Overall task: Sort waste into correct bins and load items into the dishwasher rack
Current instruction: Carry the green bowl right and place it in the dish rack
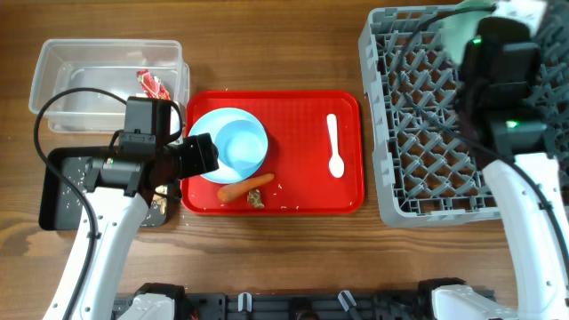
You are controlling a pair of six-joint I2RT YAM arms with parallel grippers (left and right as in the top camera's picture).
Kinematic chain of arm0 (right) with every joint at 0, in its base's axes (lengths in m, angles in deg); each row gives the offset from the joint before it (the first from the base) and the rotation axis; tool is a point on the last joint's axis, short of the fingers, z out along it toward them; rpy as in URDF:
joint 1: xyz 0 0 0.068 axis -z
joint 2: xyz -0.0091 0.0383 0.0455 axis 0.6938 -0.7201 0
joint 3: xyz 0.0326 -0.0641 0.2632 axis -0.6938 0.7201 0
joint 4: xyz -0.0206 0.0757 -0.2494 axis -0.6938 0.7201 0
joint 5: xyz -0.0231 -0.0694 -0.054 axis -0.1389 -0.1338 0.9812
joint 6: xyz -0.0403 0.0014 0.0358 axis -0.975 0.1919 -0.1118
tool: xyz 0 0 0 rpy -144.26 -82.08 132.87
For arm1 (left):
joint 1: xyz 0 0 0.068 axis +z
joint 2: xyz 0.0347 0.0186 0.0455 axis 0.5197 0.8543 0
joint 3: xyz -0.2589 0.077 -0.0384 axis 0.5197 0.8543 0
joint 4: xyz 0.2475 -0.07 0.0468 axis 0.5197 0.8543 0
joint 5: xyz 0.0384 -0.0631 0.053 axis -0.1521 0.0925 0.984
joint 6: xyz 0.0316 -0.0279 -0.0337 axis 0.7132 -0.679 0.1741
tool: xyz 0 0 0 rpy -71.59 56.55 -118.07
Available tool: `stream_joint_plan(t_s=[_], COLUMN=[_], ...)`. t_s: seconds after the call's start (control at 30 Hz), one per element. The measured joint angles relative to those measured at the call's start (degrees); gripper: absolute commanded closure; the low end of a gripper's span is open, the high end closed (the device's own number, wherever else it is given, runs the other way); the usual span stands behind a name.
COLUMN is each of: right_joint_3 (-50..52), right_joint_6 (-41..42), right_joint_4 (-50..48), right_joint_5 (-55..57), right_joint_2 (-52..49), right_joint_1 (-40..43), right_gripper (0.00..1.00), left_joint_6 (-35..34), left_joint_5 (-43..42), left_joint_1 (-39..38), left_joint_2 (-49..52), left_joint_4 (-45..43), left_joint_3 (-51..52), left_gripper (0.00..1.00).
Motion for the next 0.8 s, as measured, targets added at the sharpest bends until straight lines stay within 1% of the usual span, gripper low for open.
stream_joint_plan(t_s=[0.13,0.23,0.33,0.53,0.7,0.8], right_joint_3=[0.0,0.0,0.0,0.0,0.0,0.0], right_joint_6=[-6.9,-11.4,-12.6,-14.6,-15.3,-11.6], right_joint_4=[-7.5,-9.2,-11.2,-17.9,-18.6,-15.5], right_joint_5=[1.2,2.3,5.1,13.2,15.1,16.3], right_joint_2=[-0.8,-4.3,-9.8,-21.4,-29.3,-31.2], right_joint_1=[6.3,11.1,14.2,17.6,17.8,17.6], right_gripper=[0.96,0.96,0.96,0.96,0.96,0.96], left_joint_6=[0.0,0.0,0.0,0.0,0.0,0.0], left_joint_5=[0.0,0.0,0.0,0.0,0.0,0.0], left_joint_1=[0.0,0.0,0.0,0.0,0.0,0.0], left_joint_2=[0.0,0.0,0.0,0.0,0.0,0.0], left_joint_4=[0.0,0.0,0.0,0.0,0.0,0.0], left_joint_3=[0.0,0.0,0.0,0.0,0.0,0.0], left_gripper=[0.17,0.17,0.17,0.18,0.18,0.17])
